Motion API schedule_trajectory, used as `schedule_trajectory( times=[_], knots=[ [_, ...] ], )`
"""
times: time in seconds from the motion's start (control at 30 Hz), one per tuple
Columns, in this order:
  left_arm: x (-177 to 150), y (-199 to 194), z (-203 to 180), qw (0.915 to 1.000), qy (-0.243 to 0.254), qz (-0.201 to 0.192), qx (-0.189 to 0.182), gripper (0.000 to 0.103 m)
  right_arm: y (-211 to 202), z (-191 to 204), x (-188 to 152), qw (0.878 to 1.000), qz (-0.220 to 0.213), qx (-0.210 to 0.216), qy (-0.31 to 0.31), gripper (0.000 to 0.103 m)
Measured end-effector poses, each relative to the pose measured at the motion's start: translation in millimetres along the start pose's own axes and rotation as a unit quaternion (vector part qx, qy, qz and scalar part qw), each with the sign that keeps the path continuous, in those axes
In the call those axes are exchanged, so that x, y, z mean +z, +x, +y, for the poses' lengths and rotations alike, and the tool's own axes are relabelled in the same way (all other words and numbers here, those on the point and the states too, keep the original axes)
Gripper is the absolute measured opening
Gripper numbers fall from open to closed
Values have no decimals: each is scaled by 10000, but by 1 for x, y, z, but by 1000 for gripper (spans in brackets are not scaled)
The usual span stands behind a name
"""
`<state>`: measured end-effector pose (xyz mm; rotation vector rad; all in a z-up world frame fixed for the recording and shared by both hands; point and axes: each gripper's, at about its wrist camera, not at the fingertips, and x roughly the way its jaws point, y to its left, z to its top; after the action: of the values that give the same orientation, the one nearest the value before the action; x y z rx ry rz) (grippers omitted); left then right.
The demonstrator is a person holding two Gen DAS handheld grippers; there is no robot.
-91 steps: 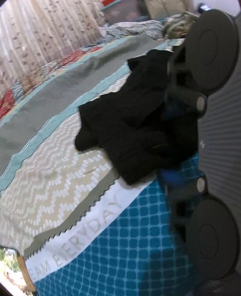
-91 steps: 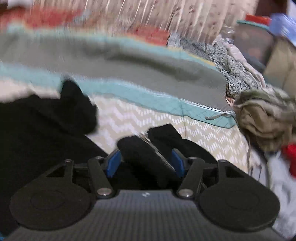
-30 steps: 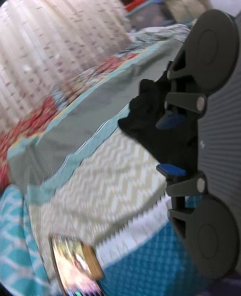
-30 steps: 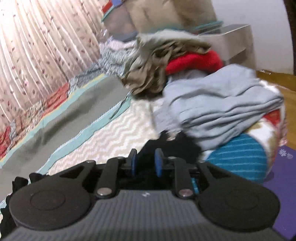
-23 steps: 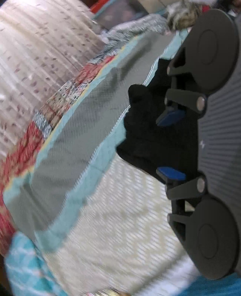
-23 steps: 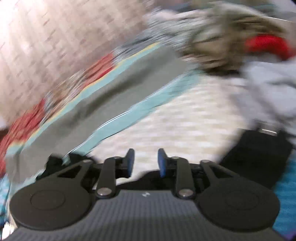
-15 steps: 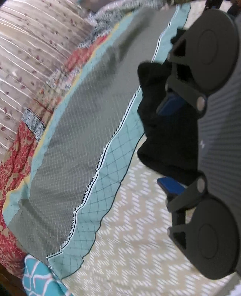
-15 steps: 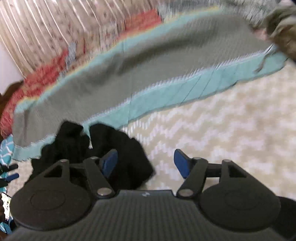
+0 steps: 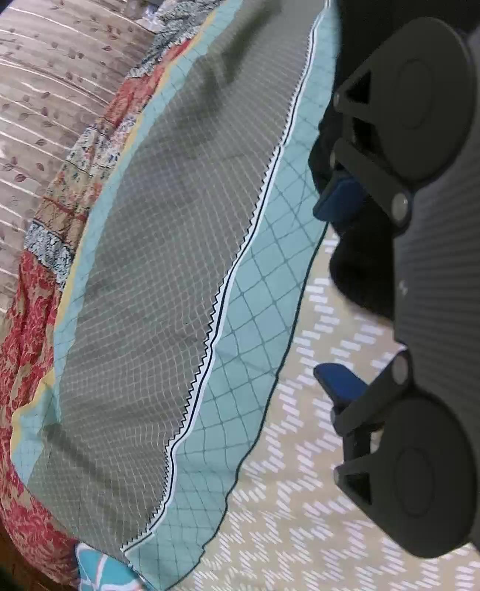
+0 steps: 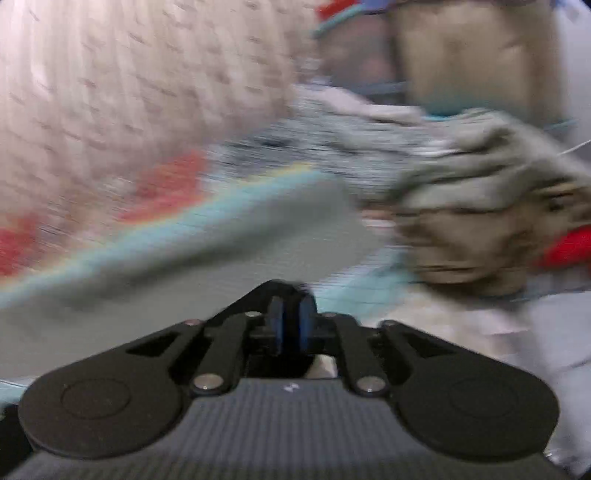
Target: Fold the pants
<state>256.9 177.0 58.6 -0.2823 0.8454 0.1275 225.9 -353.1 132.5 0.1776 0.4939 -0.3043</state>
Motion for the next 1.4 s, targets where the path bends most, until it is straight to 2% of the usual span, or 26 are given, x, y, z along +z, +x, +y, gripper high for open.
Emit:
schedule_trajectory(
  times=[0.03,0.07,0.1,0.23,0.33,0.37,0.43,0.47,0.5,0.53,0.6,0.63,0.67,0.7,0.73,0.8,0.83,0.9,0.93,0.97,1.03,1.07,1.13,1.23,1.33,1.4],
  knots=[
    [1,5,0,10000,9,35,-16,89,7,-6,-5,9990,127,-401,-159,55],
    [1,10,-1,9999,-4,82,-66,89,11,-14,-11,9970,247,-698,-214,60],
    [1,15,-2,9998,-28,134,-159,90,13,-24,-16,9955,326,-877,-129,60],
    [1,34,-14,9982,160,339,-459,101,8,-35,-28,9967,297,-742,139,60],
    [-2,54,-29,9964,625,480,-306,99,18,-24,-22,9981,348,-516,-20,60],
    [-5,57,-35,9956,824,423,-152,92,23,-19,-20,9984,363,-435,-50,61],
    [-12,56,-52,9883,1502,155,236,40,37,-11,-17,9983,544,-205,-79,66],
    [-15,52,-57,9845,1721,-1,324,29,48,-7,-16,9977,649,-166,-110,69],
    [-15,46,-58,9839,1768,-79,245,10,63,-3,-15,9966,760,-237,-230,71],
    [-13,39,-56,9853,1702,-105,132,10,72,-8,-17,9952,843,-368,-346,71],
    [-7,18,-44,9887,1422,-419,209,10,86,-24,-19,9934,999,-500,-267,71],
    [-5,9,-35,9902,1266,-556,196,10,96,-32,-20,9930,1102,-418,-74,67],
    [-3,-2,-23,9923,1040,-648,169,10,105,-29,-24,9914,1275,-287,84,29],
    [-2,-11,-12,9943,814,-683,116,10,111,-19,-30,9879,1530,-161,178,13],
    [-3,-18,-4,9954,631,-712,98,10,100,-26,-31,9891,1465,-61,155,14],
    [-9,-28,9,9962,469,-698,233,10,59,9,-27,9903,1117,806,-166,14],
    [-13,-28,11,9966,454,-630,277,10,33,29,-33,9856,1103,1255,-279,15],
    [-23,-25,13,9983,319,-399,265,10,-38,72,-59,9617,1290,2301,-743,21],
    [-28,-23,15,9988,239,-319,281,10,-70,95,-77,9396,1515,2858,-1121,25],
    [-33,-20,16,9989,182,-279,316,10,-96,116,-99,9139,1720,3372,-1469,37],
    [-37,-21,17,9990,104,-283,320,11,-133,122,-126,8830,1924,3877,-1814,55],
    [-38,-21,19,9991,57,-287,296,11,-141,127,-136,8779,1935,3942,-1909,55],
    [-38,-21,21,9993,4,-282,238,11,-145,129,-137,8824,1796,3875,-1975,55],
    [-36,-21,24,9994,-11,-269,199,11,-119,111,-102,9103,1497,3533,-1555,54],
    [-37,-19,22,9994,-41,-282,213,11,-85,83,-62,9408,1087,2932,-1306,56],
    [-38,-19,22,9993,-81,-295,228,11,-49,90,-39,9517,885,2659,-1256,67]
  ],
)
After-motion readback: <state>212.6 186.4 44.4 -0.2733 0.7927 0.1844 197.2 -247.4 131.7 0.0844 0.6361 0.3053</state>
